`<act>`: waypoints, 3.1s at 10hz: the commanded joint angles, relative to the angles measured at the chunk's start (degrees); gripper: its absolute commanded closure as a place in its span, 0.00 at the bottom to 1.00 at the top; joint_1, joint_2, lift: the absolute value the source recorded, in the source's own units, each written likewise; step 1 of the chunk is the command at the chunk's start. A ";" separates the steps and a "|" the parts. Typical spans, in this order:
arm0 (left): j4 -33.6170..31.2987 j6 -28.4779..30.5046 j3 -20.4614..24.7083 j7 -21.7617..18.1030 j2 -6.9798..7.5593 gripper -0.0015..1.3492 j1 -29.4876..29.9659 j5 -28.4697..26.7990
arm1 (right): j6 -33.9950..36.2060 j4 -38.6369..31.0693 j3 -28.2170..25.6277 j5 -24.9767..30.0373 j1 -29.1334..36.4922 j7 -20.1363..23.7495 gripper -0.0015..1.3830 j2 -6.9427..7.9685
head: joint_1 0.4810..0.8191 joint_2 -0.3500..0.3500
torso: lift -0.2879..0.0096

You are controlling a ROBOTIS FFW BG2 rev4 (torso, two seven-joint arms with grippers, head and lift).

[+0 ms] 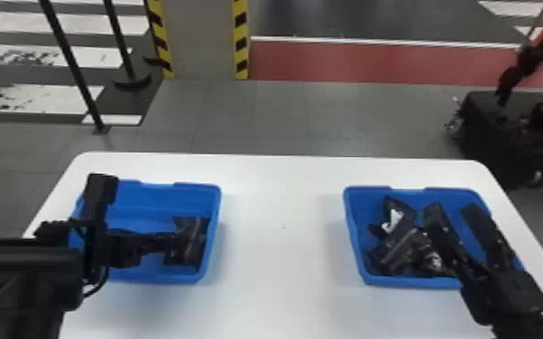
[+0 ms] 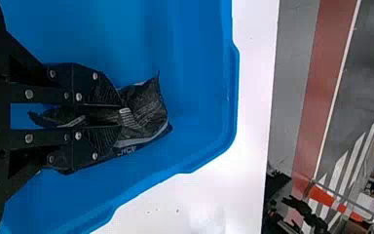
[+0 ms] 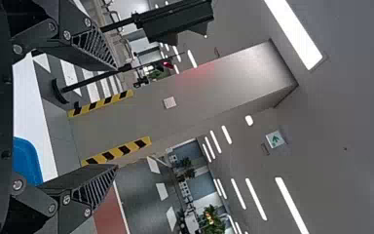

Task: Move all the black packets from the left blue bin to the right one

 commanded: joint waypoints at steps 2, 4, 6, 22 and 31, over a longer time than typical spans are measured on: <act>-4.31 -0.30 0.62 -1.87 0.66 0.89 1.83 -0.01 | -0.03 0.43 0.38 -0.48 0.05 0.12 0.25 0.00 | 0.63 0.49 | 0.60; -11.20 -0.86 1.67 -4.59 0.04 0.89 4.36 0.43 | -0.03 0.43 0.82 -0.92 -0.09 0.21 0.25 0.00 | 0.63 0.50 | 0.60; -23.15 1.25 2.46 -7.67 -0.49 0.89 8.58 2.46 | 1.38 0.29 1.35 -1.18 -0.37 1.09 0.25 0.00 | 0.63 0.50 | 0.60; -14.15 -8.60 -14.15 -9.07 -1.72 0.89 2.53 22.06 | 19.52 11.11 7.24 -5.49 -17.67 13.92 0.25 0.09 | 0.63 0.35 | 0.60; -11.76 -9.58 -14.50 -8.28 -2.07 0.89 1.69 23.37 | 19.09 15.05 9.17 -6.37 -20.90 17.00 0.92 0.26 | 0.63 0.38 | 0.60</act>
